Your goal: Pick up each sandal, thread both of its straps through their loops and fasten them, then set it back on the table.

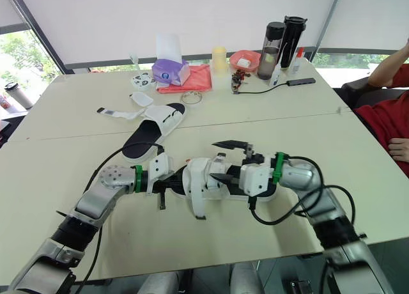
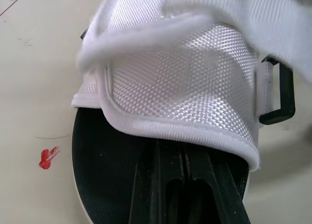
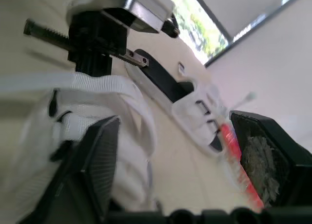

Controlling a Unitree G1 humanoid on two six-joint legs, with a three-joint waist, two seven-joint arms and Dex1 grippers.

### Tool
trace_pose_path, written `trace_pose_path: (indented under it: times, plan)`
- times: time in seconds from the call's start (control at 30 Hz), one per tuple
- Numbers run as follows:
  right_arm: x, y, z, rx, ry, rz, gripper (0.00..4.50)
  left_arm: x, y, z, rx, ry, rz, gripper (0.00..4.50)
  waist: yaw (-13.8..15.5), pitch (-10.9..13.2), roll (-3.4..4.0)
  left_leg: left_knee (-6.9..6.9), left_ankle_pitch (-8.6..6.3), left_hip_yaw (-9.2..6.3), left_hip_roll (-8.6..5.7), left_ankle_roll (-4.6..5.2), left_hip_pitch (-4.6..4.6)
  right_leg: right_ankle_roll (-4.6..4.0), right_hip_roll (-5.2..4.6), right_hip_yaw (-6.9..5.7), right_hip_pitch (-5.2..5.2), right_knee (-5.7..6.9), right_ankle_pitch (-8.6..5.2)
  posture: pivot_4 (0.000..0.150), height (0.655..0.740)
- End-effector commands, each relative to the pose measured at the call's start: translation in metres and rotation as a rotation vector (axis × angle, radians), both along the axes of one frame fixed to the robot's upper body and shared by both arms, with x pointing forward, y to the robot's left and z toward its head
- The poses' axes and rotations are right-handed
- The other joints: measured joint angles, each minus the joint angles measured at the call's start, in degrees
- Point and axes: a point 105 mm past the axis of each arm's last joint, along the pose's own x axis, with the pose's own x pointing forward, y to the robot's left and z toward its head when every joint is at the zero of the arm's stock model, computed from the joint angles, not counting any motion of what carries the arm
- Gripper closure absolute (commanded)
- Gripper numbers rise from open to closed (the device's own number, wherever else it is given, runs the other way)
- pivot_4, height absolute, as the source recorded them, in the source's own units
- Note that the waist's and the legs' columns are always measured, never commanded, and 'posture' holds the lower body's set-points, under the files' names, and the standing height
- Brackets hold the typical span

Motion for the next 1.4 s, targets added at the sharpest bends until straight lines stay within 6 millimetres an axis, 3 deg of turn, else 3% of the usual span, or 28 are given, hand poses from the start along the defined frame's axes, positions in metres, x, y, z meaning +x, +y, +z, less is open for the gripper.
trace_pose_path:
  times: [0.03,0.1,0.2,0.3,0.5,0.67,0.97,1.3,1.4]
  plan:
    - [-0.015,-0.013,0.024,0.212,0.331,-0.067,0.65,-0.007,0.008,-0.023,0.068,0.076,0.012,4.5,0.1,0.0,0.0,0.0,0.0,0.0,-0.01,0.0,-0.01,-0.01,-0.02,0.02,0.0,-0.01,-0.01,0.15,0.74]
    - [-0.033,-0.012,0.024,0.29,0.591,-0.041,0.65,-0.007,0.009,-0.022,0.068,0.077,0.009,4.5,-0.01,0.0,-0.01,0.01,-0.01,-0.01,0.01,0.01,-0.03,-0.09,-0.03,0.03,0.0,-0.04,-0.05,0.15,0.74]
    - [-0.056,-0.008,0.023,0.326,0.844,-0.003,0.65,-0.008,0.009,-0.022,0.069,0.077,0.005,4.5,-0.08,-0.01,-0.02,0.01,-0.03,0.04,0.09,0.03,-0.04,-0.26,-0.05,0.02,-0.01,-0.06,-0.15,0.15,0.74]
    - [-0.088,0.002,0.004,0.333,1.118,0.039,0.65,-0.008,0.008,-0.021,0.065,0.079,-0.001,4.5,0.13,-0.04,-0.12,0.0,-0.06,0.06,0.11,0.07,-0.09,-0.29,-0.12,-0.03,-0.01,-0.14,-0.18,0.15,0.74]
    - [-0.1,0.012,-0.017,0.411,1.358,0.037,0.65,-0.01,0.004,-0.019,0.06,0.076,-0.012,4.5,0.0,-0.05,-0.12,-0.01,-0.12,0.2,0.1,0.17,-0.17,-0.28,-0.12,-0.04,0.04,-0.55,-0.14,0.15,0.74]
    - [-0.083,0.015,-0.042,0.381,1.347,-0.064,0.65,-0.01,0.004,-0.017,0.058,0.076,-0.012,4.5,0.07,-0.1,-0.24,-0.01,-0.14,0.18,0.1,0.21,-0.17,-0.27,-0.1,-0.11,0.08,-0.65,-0.13,0.15,0.74]
    - [-0.069,0.024,-0.056,0.351,1.316,-0.087,0.65,-0.014,0.003,-0.017,0.052,0.088,-0.002,4.5,0.15,-0.1,-0.25,-0.04,-0.15,0.15,0.08,0.22,-0.19,-0.24,-0.09,-0.15,0.05,-0.66,-0.12,0.15,0.74]
    - [-0.061,0.062,-0.06,0.377,1.387,0.021,0.65,-0.014,0.008,-0.022,0.058,0.104,0.019,4.5,-0.05,-0.12,-0.27,-0.05,-0.15,0.12,0.08,0.22,-0.18,-0.23,-0.05,-0.15,0.04,-0.62,-0.12,0.15,0.74]
    - [-0.057,0.066,-0.063,0.378,1.378,0.01,1.87,-0.015,0.008,-0.023,0.057,0.107,0.022,4.5,-0.05,-0.13,-0.27,-0.05,-0.15,0.11,0.08,0.22,-0.18,-0.22,-0.04,-0.16,0.03,-0.59,-0.11,0.15,0.74]
